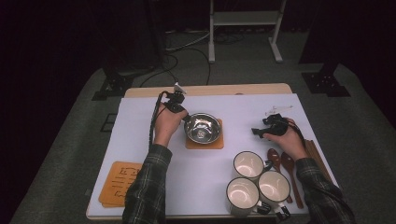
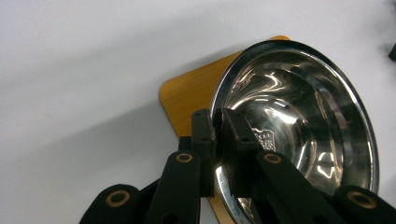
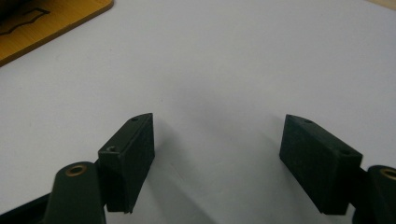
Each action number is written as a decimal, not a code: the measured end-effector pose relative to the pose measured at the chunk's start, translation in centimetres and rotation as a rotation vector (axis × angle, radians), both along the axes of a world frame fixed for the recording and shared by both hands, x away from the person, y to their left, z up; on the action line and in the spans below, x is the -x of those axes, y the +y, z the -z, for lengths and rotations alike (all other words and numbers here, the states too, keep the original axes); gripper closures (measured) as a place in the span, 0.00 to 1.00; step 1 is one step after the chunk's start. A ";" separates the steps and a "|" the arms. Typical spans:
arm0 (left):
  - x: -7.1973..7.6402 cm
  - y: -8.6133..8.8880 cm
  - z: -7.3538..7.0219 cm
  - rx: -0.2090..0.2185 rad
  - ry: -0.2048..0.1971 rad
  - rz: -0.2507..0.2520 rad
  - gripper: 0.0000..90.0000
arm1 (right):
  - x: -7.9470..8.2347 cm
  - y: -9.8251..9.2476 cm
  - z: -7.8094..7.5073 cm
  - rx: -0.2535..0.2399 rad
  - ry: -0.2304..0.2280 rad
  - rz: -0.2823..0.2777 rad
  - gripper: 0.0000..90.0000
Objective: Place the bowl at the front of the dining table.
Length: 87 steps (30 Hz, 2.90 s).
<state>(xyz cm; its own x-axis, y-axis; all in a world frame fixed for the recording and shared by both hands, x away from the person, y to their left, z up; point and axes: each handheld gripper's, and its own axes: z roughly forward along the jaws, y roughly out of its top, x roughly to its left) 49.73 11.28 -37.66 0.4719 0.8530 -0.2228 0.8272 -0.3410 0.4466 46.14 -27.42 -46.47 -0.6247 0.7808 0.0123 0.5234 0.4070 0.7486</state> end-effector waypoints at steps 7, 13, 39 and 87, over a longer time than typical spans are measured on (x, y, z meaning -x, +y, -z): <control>0.0 -0.1 0.1 -0.021 0.003 -0.003 0.92 | 0.0 0.0 0.0 0.000 0.000 0.000 0.28; -0.1 -0.2 0.3 -0.032 0.000 -0.001 0.92 | 0.0 0.0 0.0 0.000 0.000 0.000 0.28; -0.3 -0.7 0.9 -0.069 -0.002 -0.002 0.86 | 0.0 0.0 0.0 0.000 0.000 0.000 0.28; 1.9 1.7 2.0 -0.016 0.013 -0.042 1.00 | 0.0 0.0 0.0 0.003 0.000 0.000 0.28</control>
<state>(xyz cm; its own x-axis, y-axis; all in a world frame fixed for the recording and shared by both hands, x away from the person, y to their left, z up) 47.78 12.99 -39.63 0.4323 0.8757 -0.2149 0.8469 -0.3125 0.4302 46.13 -27.42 -46.45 -0.6248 0.7807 0.0096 0.5231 0.4095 0.7475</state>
